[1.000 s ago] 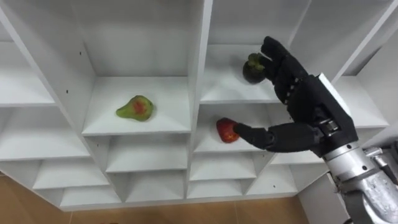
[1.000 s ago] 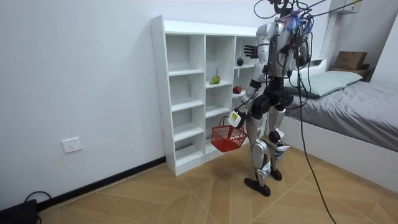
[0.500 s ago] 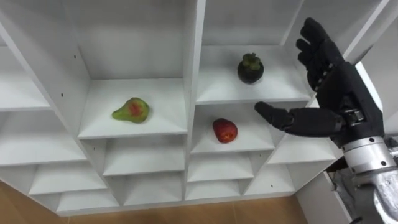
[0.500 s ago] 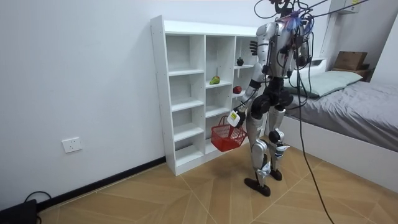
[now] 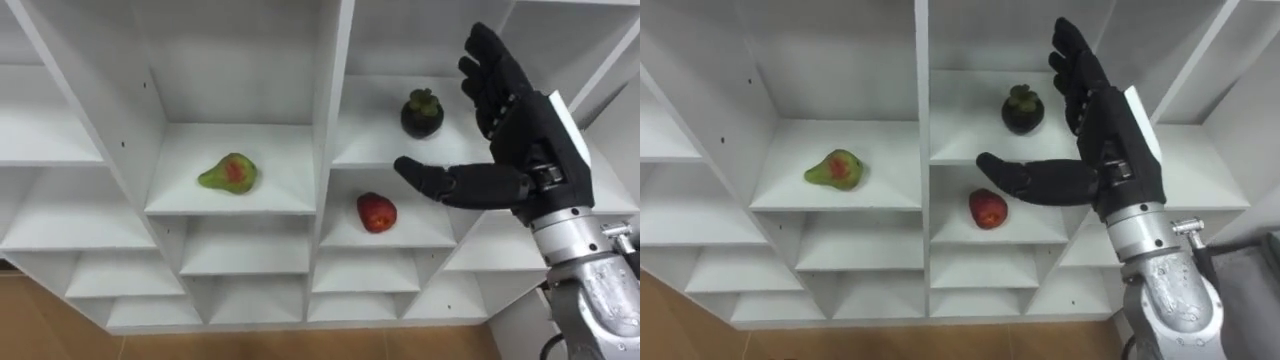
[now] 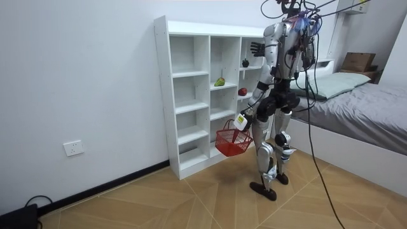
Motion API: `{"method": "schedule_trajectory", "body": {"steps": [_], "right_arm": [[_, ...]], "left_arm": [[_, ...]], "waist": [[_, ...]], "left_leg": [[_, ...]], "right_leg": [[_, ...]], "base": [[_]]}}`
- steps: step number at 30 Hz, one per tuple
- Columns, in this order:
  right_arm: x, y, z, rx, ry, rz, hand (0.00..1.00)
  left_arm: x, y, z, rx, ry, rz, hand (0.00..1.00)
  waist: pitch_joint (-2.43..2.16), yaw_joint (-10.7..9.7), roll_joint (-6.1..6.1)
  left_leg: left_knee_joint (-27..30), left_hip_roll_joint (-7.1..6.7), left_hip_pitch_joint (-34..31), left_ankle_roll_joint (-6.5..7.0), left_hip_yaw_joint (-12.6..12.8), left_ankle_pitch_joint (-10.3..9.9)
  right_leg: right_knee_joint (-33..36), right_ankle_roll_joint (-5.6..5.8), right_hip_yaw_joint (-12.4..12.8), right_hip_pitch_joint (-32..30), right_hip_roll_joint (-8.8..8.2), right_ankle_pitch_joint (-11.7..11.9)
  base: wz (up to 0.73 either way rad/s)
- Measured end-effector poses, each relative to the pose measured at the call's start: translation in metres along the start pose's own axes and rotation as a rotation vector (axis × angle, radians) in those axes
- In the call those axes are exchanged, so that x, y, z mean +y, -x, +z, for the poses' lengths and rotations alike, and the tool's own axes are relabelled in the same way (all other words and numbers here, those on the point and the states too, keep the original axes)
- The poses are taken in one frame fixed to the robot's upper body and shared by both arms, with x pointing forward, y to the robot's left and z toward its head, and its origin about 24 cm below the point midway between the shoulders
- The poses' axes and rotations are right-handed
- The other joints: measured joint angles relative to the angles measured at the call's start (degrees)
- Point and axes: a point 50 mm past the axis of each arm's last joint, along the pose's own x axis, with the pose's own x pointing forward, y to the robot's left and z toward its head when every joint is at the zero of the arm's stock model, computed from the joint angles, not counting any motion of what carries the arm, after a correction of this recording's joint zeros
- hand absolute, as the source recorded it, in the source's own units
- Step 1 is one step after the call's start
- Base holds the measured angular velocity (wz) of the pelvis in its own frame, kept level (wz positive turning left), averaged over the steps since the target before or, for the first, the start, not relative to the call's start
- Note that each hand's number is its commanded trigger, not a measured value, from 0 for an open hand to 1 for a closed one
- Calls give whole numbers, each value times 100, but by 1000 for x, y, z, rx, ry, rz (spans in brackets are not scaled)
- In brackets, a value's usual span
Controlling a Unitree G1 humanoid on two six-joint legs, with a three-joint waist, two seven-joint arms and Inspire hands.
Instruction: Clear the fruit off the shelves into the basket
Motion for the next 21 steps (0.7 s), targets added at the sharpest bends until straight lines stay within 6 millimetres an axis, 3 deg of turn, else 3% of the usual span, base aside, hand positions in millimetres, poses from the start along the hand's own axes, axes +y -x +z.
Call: {"method": "schedule_trajectory", "body": {"steps": [10, 16, 21], "right_arm": [[8, -3, -1, -3, -20, 30, 0], [3, -8, -12, 36, -22, 7, 0], [-1, -13, -9, 21, -15, -27, 0]], "left_arm": [[-9, -1, 10, -34, 13, -21, 100], [-9, -1, 11, -39, 16, -29, 100], [-9, -1, 14, -58, 18, -42, 100]], "waist": [[4, 11, 9], [-14, 14, -36], [-7, 16, -25]], "left_leg": [[17, 1, -49, 0, -51, 1], [68, 0, -52, 1, -51, 1], [54, 4, -54, 1, -89, 1]], "right_leg": [[-10, 1, -83, -15, -10, 0], [-8, 0, -83, 7, -16, 0], [-1, -3, -93, 22, -15, 1]], "base": [[3], [0], [1]]}}
